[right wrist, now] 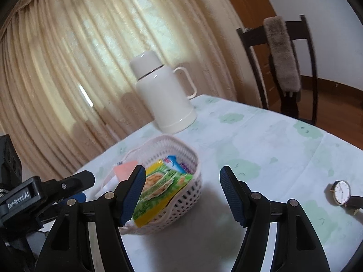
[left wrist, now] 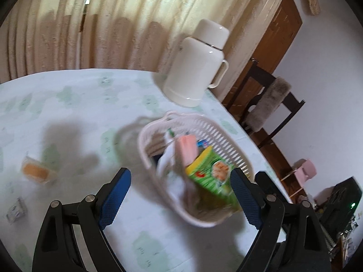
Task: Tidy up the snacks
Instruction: 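Move the left tool to the small white printed packet and grasp it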
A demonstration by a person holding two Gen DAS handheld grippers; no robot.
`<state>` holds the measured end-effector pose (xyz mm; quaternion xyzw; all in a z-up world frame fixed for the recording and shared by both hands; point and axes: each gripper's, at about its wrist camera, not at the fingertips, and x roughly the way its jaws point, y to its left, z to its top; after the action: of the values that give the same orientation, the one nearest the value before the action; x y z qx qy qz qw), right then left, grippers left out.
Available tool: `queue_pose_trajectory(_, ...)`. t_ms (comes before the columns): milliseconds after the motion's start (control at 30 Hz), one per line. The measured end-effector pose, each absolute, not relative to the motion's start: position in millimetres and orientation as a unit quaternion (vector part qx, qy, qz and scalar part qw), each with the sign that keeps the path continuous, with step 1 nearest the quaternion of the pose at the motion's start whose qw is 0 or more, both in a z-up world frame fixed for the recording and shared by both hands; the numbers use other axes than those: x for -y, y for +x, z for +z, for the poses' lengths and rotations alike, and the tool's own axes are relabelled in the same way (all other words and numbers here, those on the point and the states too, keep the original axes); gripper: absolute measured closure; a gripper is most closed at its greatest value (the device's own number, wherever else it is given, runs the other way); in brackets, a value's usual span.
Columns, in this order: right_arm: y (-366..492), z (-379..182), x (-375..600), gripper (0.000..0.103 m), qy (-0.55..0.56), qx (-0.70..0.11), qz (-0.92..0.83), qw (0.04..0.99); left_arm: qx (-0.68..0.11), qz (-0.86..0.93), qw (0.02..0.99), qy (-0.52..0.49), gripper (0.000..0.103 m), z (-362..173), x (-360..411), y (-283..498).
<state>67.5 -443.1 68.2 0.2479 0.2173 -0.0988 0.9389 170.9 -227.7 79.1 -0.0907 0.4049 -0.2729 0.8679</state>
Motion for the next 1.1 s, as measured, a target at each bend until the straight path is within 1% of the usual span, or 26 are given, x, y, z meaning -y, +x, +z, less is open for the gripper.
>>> queue_pose_trajectory(67, 68, 70, 437, 0.034, 0.236, -0.217, -0.088, 0.943, -0.406, -0.263, 0.871, -0.086, 0.016, 77, 220, 167)
queue_pose_trajectory(167, 72, 69, 430, 0.028, 0.221, -0.226, -0.079, 0.945, -0.405, -0.242, 0.878, -0.083, 0.016, 76, 205, 160)
queue_pose_trajectory(467, 79, 64, 420, 0.028, 0.190, -0.258, -0.089, 0.943, -0.389, -0.140, 0.907, -0.079, 0.016, 70, 129, 146)
queue_pose_trajectory(567, 75, 68, 422, 0.028, 0.192, -0.243, -0.090, 0.947, -0.396, -0.107, 0.908, -0.088, 0.016, 61, 101, 149)
queue_pose_trajectory(767, 60, 82, 417, 0.028, 0.177, -0.187, -0.099, 0.961, -0.418, -0.056, 0.900, -0.113, 0.016, 39, 60, 156)
queue_pose_trajectory(1000, 64, 82, 414, 0.027, 0.169, -0.187, -0.088, 0.964, -0.451, -0.020, 0.885, -0.114, 0.016, 14, 50, 164)
queue_pose_trajectory(1100, 64, 82, 414, 0.027, 0.168, -0.187, -0.088, 0.964, -0.461, -0.012, 0.881, -0.107, 0.019, 6, 50, 167)
